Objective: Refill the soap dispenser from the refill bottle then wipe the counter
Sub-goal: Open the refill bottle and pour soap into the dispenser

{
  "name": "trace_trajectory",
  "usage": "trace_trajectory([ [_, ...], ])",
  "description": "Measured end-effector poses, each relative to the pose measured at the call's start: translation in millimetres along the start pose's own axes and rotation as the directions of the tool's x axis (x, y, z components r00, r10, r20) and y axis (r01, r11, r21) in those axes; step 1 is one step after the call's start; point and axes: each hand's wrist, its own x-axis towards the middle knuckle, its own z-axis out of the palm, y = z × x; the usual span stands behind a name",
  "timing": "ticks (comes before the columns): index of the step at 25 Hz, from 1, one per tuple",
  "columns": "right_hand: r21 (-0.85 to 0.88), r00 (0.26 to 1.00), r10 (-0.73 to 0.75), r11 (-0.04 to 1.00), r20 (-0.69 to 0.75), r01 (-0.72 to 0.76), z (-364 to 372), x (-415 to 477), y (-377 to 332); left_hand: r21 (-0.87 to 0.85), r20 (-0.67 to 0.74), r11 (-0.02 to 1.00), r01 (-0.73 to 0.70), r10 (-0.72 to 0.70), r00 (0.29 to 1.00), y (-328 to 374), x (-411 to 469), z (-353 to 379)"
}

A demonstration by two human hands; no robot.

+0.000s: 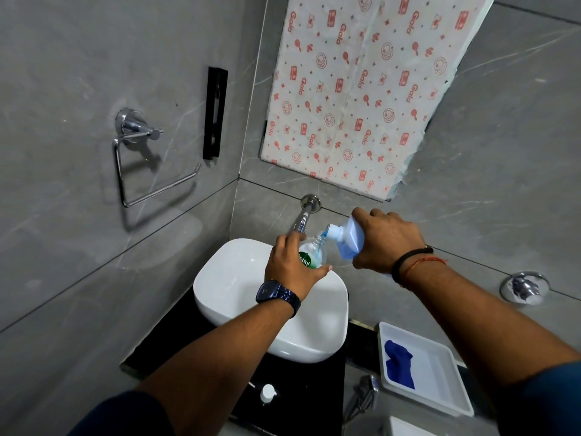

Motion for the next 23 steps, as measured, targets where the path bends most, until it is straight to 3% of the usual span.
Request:
trace_trajectory([
  [23,-0.001,1.000,-0.012,1.000,0.024,0.012,-1.9,7.5,0.2,-0.008,-0.011,1.000,0.008,-0.008,1.000,-0.4,4.5,1.9],
])
